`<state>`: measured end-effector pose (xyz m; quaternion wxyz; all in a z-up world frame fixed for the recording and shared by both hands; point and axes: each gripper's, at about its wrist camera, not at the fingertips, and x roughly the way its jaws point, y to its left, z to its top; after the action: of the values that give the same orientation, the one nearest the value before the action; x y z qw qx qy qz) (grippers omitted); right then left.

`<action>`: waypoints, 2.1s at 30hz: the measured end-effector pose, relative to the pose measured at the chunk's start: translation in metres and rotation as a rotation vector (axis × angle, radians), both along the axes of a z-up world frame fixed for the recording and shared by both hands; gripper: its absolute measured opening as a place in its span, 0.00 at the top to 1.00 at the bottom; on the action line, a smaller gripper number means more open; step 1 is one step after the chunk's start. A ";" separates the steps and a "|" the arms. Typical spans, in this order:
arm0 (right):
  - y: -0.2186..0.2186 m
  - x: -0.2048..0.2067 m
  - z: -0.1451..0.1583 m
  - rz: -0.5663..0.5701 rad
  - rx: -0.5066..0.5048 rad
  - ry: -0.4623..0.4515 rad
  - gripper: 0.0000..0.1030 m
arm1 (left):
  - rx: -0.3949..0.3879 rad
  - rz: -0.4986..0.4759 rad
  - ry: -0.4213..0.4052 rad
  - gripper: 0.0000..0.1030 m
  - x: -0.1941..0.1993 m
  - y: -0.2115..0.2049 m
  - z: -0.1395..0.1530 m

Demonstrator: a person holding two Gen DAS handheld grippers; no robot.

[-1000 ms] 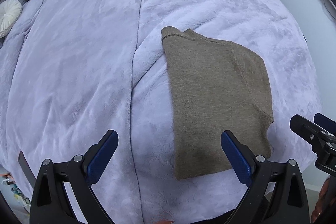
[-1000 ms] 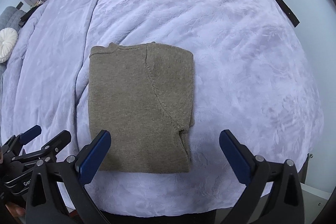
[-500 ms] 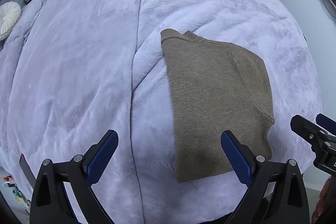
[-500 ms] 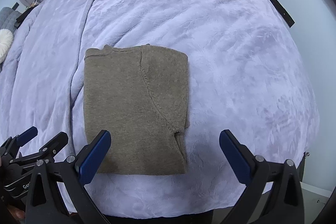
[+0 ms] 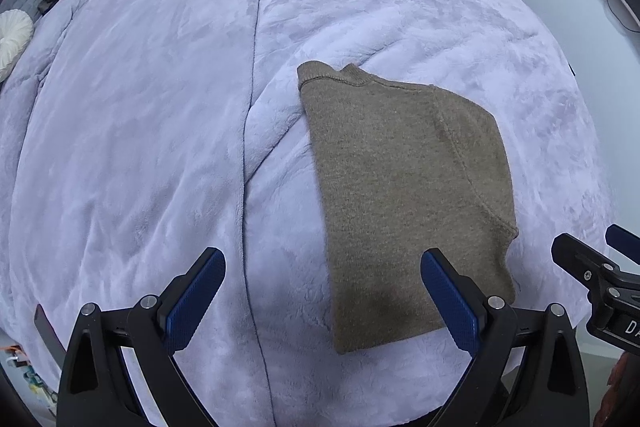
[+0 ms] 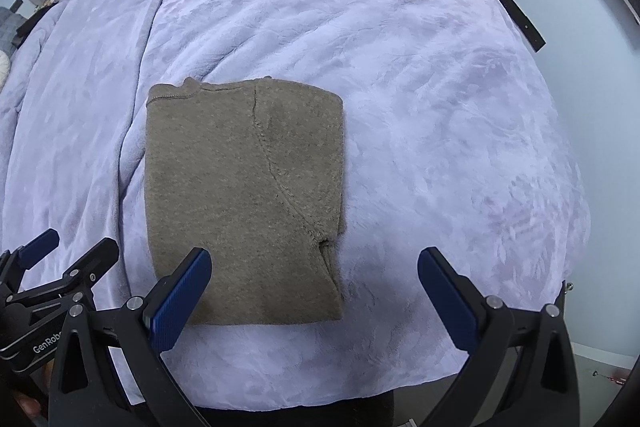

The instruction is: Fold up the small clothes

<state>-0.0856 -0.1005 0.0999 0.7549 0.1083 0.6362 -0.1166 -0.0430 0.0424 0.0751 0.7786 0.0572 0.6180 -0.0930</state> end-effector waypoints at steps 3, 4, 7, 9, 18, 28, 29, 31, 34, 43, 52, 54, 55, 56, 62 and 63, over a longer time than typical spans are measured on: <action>0.002 -0.002 0.004 -0.002 -0.019 0.003 0.00 | -0.004 -0.002 0.001 0.04 0.001 0.001 0.000; 0.003 -0.002 0.005 -0.002 -0.025 0.002 0.00 | -0.002 0.000 -0.001 0.04 0.001 0.001 0.000; 0.004 -0.003 0.007 0.003 -0.044 0.001 0.00 | -0.006 0.002 0.000 0.04 0.001 0.001 0.000; 0.004 -0.002 0.009 0.005 -0.053 0.002 0.00 | -0.011 0.009 -0.004 0.04 0.000 0.002 0.001; 0.005 -0.001 0.011 0.006 -0.063 -0.004 0.00 | -0.010 0.024 -0.004 0.04 -0.003 0.007 0.001; 0.008 -0.005 0.009 0.007 -0.068 -0.006 0.00 | -0.015 0.037 -0.010 0.04 -0.006 0.009 0.001; 0.008 -0.005 0.009 0.012 -0.067 -0.007 0.00 | -0.013 0.038 -0.010 0.04 -0.006 0.009 0.001; 0.006 -0.002 0.008 0.022 -0.064 -0.009 0.00 | -0.011 0.044 -0.007 0.04 -0.005 0.010 0.000; 0.005 0.002 0.007 0.036 -0.056 -0.011 0.00 | -0.005 0.055 -0.006 0.04 -0.004 0.010 0.000; 0.002 0.012 0.001 0.086 -0.026 -0.015 0.00 | 0.018 0.085 0.002 0.04 -0.006 0.010 -0.001; 0.002 0.012 -0.010 0.075 0.011 -0.003 0.00 | 0.035 0.082 0.012 0.04 0.000 0.013 -0.009; 0.001 0.014 -0.013 0.073 0.010 0.003 0.00 | 0.035 0.076 0.016 0.04 0.001 0.013 -0.010; 0.000 0.014 -0.013 0.067 0.014 0.001 0.00 | 0.037 0.073 0.017 0.04 0.001 0.012 -0.010; -0.001 0.014 -0.014 0.060 0.020 0.000 0.00 | 0.041 0.071 0.017 0.04 0.001 0.011 -0.011; -0.003 0.016 -0.015 0.065 0.023 0.001 0.00 | 0.050 0.072 0.019 0.04 0.004 0.009 -0.013; -0.004 0.017 -0.016 0.061 0.027 0.002 0.00 | 0.051 0.072 0.023 0.04 0.005 0.010 -0.012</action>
<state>-0.0687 -0.1043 0.0842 0.7559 0.0989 0.6415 -0.0854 -0.0380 0.0521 0.0631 0.7727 0.0534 0.6305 -0.0498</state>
